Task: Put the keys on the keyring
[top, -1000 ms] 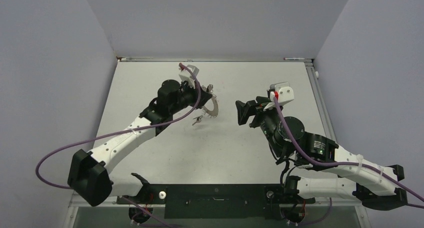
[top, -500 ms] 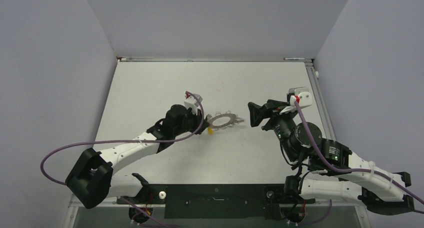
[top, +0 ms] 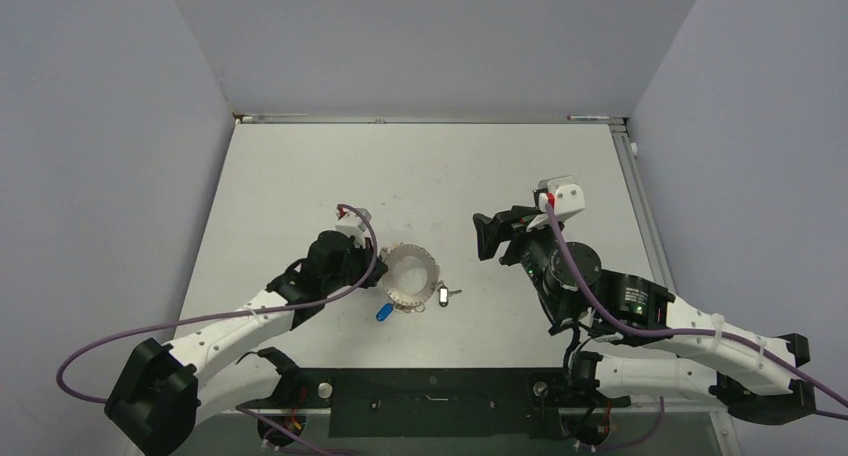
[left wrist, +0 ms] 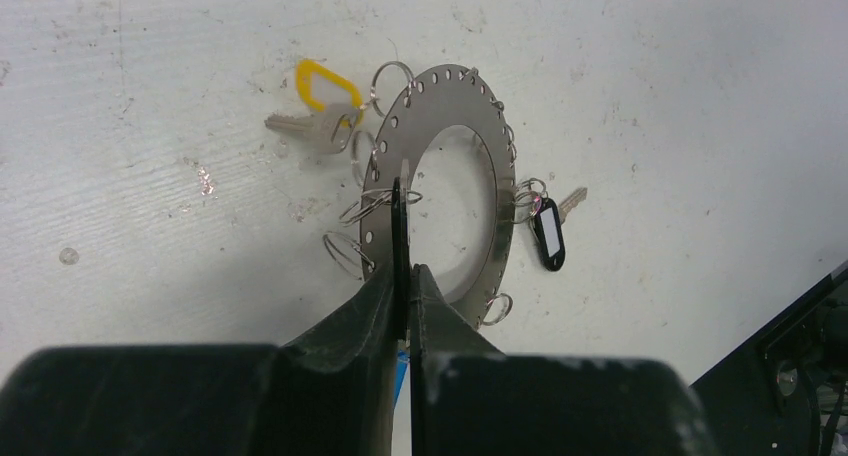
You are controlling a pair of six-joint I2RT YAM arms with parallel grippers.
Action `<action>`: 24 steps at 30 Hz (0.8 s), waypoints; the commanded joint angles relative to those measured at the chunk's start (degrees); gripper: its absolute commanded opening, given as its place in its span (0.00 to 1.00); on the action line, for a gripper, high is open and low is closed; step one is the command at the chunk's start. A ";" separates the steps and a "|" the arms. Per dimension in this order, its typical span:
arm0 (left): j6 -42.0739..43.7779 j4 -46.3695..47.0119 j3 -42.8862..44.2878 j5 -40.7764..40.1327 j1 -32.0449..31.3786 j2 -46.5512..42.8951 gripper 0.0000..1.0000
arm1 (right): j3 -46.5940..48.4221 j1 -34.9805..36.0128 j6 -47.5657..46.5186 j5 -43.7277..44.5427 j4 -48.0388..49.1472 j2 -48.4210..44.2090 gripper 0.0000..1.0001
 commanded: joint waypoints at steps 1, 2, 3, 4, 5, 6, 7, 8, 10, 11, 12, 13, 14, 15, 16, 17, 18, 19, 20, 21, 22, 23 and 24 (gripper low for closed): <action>-1.26 0.93 -1.50 -1.29 0.26 -1.55 0.00 | 0.46 -0.25 0.00 -1.52 1.80 1.45 0.66; -1.65 1.16 -2.26 -1.28 0.26 -2.07 0.03 | 0.42 -0.31 -0.01 -1.48 1.66 1.70 0.66; -2.16 1.35 -2.96 -1.24 0.26 -2.61 0.07 | 0.27 -0.25 0.02 -1.49 1.74 1.87 0.66; -2.52 1.48 -3.64 -2.32 0.26 -3.37 0.10 | -0.01 -0.29 0.04 -1.46 1.83 2.01 0.66; -2.88 1.28 -4.09 -3.03 0.26 -4.24 0.13 | -0.30 -0.27 0.08 -1.52 1.96 2.18 0.66; -3.15 0.81 -4.32 -3.85 0.26 -5.41 0.17 | -0.46 -0.25 0.04 -1.34 2.02 2.33 0.66; -3.38 -1.06 -4.46 -4.91 0.26 -6.72 0.23 | -0.55 -0.27 0.00 -1.19 1.99 2.59 0.66; -3.65 -3.08 -4.41 -6.43 0.27 -8.21 0.32 | -0.66 -0.30 0.07 -1.08 1.98 2.79 0.66; -4.86 -7.95 -3.67 -12.24 0.39 -12.35 0.50 | -0.81 -0.38 0.28 -0.79 1.89 3.33 0.66; -5.77 -10.84 -3.03 -16.01 0.35 -15.28 0.59 | -1.14 -0.34 0.38 -0.79 1.86 3.62 0.66; -6.38 -13.21 -2.34 -20.40 0.34 -18.72 0.69 | -1.37 -0.44 0.44 -0.76 1.82 3.98 0.67; -6.51 -14.91 -1.81 -22.99 0.28 -21.96 0.78 | -1.65 -0.43 0.47 -0.55 1.90 4.43 0.67; -5.91 -16.29 -1.31 -24.81 0.26 -25.50 0.92 | -1.93 -0.52 0.56 -0.25 1.89 4.99 0.68; -5.61 -16.86 -0.86 -26.10 0.23 -28.69 0.98 | -2.11 -0.61 0.61 0.04 1.85 5.68 0.69; -4.52 -17.81 0.10 -26.59 0.19 -31.58 0.96 | -2.31 -0.65 0.56 0.47 1.81 6.79 0.70; -2.88 -18.54 1.13 -26.36 0.25 -33.54 0.96 | -2.46 -0.77 0.73 1.01 1.87 7.63 0.72; -0.69 -19.32 2.31 -25.68 0.30 -35.02 0.96 | -2.76 -0.98 0.89 1.68 2.23 8.39 0.73; 1.69 -20.70 3.84 -25.16 0.31 -35.85 0.96 | -3.57 -1.18 0.72 2.07 3.22 9.06 0.76; 3.74 -22.26 5.46 -24.94 0.26 -35.93 0.96 | -4.64 -1.54 0.55 2.20 4.65 9.69 0.79; 5.90 -23.59 6.88 -24.83 0.27 -35.71 0.96 | -6.08 -2.22 0.57 1.55 6.51 10.34 0.83; 8.41 -24.55 8.05 -24.59 0.26 -35.47 0.96 | -6.92 -3.72 0.61 -0.34 7.62 11.17 0.84; 10.99 -25.17 8.72 -24.18 0.26 -35.39 0.96 | -7.44 -5.14 0.86 -3.30 8.24 12.16 0.85; 13.76 -25.52 8.94 -23.99 0.26 -35.63 0.96 | -7.66 -7.03 1.76 -6.10 8.37 13.45 0.86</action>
